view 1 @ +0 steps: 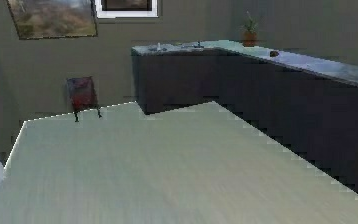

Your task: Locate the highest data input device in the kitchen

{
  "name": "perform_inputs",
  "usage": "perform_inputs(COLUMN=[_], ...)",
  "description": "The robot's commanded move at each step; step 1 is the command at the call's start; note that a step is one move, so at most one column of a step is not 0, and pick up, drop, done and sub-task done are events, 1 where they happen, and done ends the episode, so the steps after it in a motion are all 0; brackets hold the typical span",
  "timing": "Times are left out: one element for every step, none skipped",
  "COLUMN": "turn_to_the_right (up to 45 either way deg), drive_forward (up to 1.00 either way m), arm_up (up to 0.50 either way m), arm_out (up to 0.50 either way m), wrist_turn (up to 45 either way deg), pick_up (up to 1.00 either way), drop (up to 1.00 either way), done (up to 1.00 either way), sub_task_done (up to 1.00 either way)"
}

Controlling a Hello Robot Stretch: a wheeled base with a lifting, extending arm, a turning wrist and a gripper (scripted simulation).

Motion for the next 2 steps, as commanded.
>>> perform_inputs(turn_to_the_right=[3.0,0.0], drive_forward=[0.00,1.00], arm_up=[0.00,0.00], arm_out=[0.00,0.00], wrist_turn=[0.0,0.0], pick_up=[0.00,0.00], drop=[0.00,0.00], done=[0.00,0.00], sub_task_done=[0.00,0.00])
